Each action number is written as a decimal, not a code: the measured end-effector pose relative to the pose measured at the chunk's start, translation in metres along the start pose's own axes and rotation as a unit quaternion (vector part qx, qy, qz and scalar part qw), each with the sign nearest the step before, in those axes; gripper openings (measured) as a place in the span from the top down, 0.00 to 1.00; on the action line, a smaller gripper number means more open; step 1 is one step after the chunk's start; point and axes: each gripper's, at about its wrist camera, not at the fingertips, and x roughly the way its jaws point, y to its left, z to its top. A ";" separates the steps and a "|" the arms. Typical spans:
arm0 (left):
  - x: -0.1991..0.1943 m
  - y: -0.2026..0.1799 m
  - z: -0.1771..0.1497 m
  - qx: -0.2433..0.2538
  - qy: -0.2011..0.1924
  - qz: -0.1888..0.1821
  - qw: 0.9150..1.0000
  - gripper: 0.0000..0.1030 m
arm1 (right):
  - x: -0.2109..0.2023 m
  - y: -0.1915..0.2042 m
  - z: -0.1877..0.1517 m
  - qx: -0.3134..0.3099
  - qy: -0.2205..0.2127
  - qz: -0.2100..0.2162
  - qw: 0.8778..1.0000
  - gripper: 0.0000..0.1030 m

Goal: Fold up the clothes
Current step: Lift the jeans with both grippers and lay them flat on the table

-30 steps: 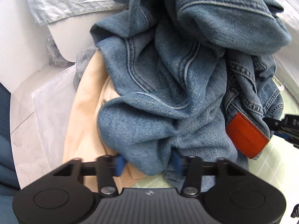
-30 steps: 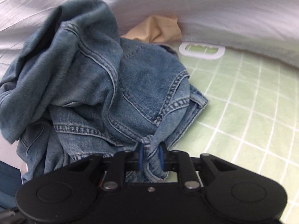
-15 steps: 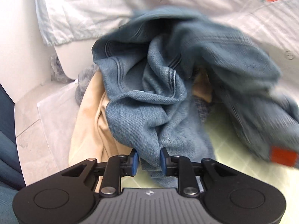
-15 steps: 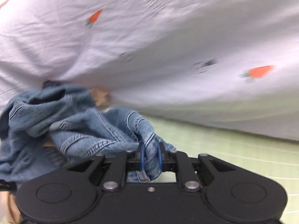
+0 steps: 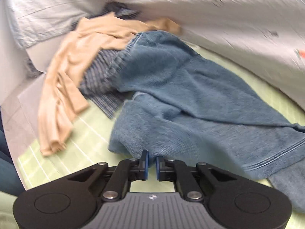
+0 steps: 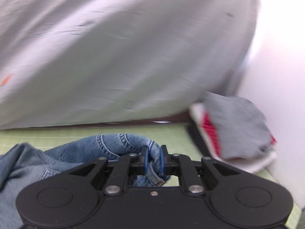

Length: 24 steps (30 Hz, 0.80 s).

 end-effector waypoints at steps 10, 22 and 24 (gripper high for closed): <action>-0.010 -0.061 -0.058 -0.008 0.022 -0.027 0.999 0.87 | 0.040 -0.109 -0.052 0.075 0.090 -0.005 0.993 0.65; 0.000 -0.033 -0.055 -0.181 0.090 -0.103 0.974 0.34 | 0.053 -0.106 -0.149 0.350 0.268 0.117 0.890 0.00; 0.002 -0.026 -0.055 -0.193 0.094 -0.115 0.970 0.27 | 0.052 -0.106 -0.162 0.388 0.282 0.128 0.868 0.00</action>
